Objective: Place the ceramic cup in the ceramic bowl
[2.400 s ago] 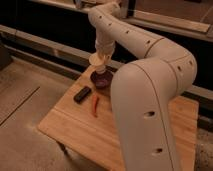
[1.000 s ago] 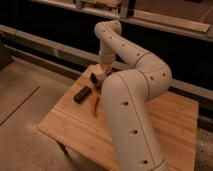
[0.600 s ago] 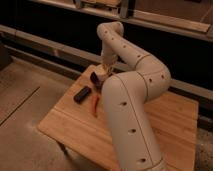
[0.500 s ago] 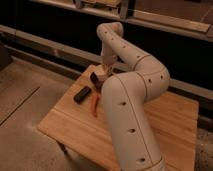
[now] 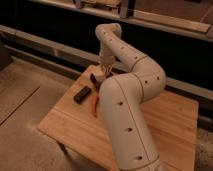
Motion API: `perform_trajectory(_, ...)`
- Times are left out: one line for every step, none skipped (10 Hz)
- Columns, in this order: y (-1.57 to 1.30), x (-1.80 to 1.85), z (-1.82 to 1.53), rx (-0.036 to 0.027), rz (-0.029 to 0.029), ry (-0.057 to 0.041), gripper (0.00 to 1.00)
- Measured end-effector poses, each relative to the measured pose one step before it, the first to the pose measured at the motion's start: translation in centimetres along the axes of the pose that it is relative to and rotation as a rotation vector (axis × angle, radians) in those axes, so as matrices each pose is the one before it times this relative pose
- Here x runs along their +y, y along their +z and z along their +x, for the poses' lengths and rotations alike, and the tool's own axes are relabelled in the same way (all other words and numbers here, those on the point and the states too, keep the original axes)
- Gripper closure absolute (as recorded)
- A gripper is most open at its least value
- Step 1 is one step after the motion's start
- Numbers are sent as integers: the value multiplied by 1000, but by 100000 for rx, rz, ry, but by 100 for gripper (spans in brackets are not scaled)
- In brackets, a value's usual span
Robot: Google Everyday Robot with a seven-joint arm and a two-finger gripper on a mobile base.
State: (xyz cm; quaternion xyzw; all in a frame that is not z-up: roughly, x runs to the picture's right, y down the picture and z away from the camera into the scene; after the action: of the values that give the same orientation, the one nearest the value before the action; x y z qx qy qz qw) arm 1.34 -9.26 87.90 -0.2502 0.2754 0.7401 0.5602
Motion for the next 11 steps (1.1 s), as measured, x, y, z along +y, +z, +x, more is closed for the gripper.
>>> perform_trajectory(43, 39, -23, 245, -83, -67, 70)
perform_trajectory(13, -49, -38, 153, -40, 63, 61)
perform_trajectory(38, -39, -35, 129, -11, 62, 53)
perform_trajectory(60, -102, -63, 216, 77, 213, 39)
perform_trajectory(64, -107, -45, 160, 85, 190, 34)
perform_trajectory(56, -109, -44, 157, 127, 189, 32)
perform_trajectory(5, -77, -51, 87, 83, 119, 32)
perform_trajectory(-63, -54, -66, -62, 27, 83, 32)
perform_trajectory(-75, -59, -50, -26, 8, 92, 32)
perform_trajectory(-79, -9, -48, -106, -9, 44, 32)
perform_trajectory(-65, -24, -55, -93, 46, 64, 32)
